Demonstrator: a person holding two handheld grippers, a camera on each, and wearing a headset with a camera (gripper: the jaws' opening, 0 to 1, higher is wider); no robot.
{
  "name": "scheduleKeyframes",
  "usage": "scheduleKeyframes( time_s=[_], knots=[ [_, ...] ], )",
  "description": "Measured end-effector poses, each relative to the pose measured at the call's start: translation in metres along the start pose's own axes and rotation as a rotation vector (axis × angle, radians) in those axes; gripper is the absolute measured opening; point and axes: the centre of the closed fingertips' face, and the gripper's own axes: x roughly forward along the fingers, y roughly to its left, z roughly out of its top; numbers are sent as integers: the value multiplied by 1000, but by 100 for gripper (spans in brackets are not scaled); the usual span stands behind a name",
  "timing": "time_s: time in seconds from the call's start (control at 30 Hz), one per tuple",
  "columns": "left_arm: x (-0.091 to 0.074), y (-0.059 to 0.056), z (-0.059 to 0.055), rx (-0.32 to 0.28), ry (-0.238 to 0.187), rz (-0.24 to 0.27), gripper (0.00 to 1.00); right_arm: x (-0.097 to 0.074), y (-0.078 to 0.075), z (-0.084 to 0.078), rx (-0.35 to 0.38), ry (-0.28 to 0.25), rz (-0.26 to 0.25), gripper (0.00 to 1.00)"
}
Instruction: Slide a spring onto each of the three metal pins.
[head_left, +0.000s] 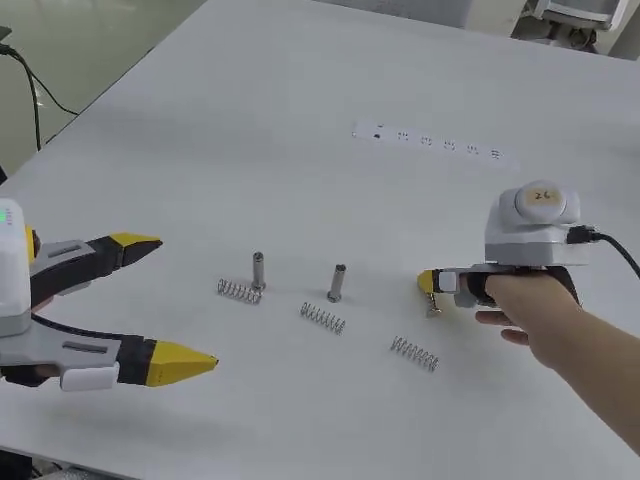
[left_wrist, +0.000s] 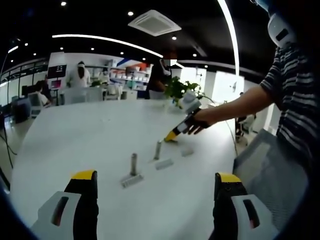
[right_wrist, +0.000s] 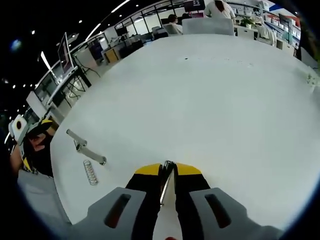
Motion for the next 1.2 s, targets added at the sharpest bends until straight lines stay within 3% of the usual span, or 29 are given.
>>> scheduleKeyframes(
  time_s=[0.33, 0.5, 0.8, 1.2],
  knots=[
    [4, 5, -16, -4, 34, 3, 95, -2, -1, -1, -19, 0, -13, 6],
    [5, 7, -18, -4, 23, 6, 96, -6, -1, -4, -31, -2, -14, 5],
    [5, 11, -19, -1, 12, 25, 96, -23, 4, 4, -21, -106, 17, 5],
    [5, 8, -17, 7, 15, 25, 95, -34, 9, 8, -57, -168, 32, 5]
  ],
)
